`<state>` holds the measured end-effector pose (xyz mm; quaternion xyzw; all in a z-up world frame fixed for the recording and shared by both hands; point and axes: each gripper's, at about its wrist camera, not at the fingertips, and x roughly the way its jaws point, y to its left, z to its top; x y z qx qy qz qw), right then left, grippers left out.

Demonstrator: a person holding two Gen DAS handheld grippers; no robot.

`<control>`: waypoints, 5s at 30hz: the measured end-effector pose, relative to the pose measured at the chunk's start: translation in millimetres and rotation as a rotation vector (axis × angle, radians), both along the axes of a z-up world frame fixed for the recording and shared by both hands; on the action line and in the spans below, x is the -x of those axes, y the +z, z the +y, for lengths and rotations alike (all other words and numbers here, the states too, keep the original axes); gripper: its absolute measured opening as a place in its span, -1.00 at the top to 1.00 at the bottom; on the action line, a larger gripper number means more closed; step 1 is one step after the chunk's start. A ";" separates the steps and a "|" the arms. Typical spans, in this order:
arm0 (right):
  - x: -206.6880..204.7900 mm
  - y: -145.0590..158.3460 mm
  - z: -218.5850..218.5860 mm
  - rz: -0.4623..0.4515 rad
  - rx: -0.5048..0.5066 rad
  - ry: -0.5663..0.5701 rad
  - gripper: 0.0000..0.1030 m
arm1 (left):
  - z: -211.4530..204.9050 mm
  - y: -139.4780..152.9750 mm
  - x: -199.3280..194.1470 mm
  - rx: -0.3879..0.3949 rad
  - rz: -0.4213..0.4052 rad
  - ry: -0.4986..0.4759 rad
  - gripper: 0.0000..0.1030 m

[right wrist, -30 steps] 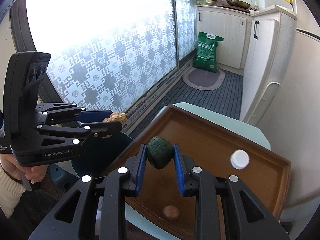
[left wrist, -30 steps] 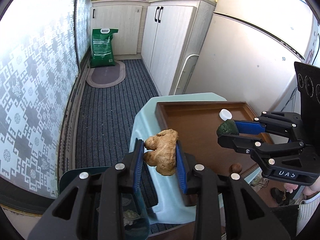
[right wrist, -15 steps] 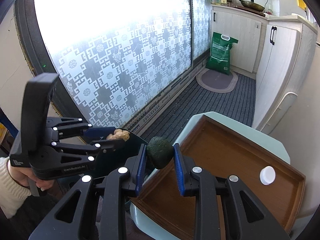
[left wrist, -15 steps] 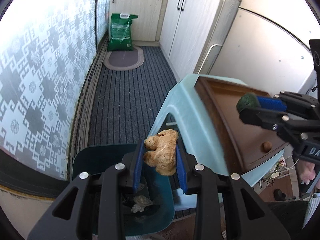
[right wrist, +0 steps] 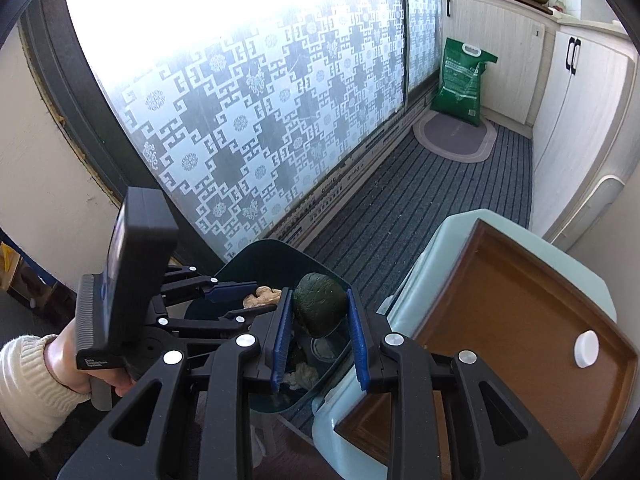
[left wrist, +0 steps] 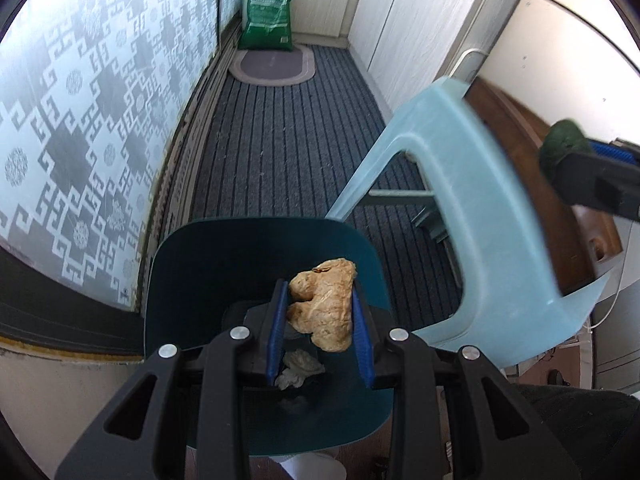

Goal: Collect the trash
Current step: 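Carry the ginger root and green item over the green bin, then lower both grippers into the bin and open them to drop the items, then move both grippers back over the wooden tray, then grasp the brown walnut with the right gripper while the left gripper grasps the white bottle cap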

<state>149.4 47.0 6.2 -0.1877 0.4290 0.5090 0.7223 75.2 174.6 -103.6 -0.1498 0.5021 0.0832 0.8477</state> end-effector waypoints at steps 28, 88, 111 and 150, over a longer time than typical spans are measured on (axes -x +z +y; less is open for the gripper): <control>24.5 -44.7 57.8 0.033 0.134 0.063 0.48 | 35.6 -84.7 22.8 0.054 0.240 0.063 0.23; 88.0 -68.3 100.2 0.006 0.185 0.182 0.22 | 26.6 197.6 119.3 -0.094 -0.580 0.173 0.43; -34.5 18.1 -83.3 -0.053 0.086 -0.275 0.12 | -54.7 200.4 41.3 -0.061 -0.566 0.021 0.29; -36.8 -24.9 -137.6 0.019 0.229 -0.421 0.60 | -113.0 184.7 -23.0 -0.017 -0.521 -0.061 0.07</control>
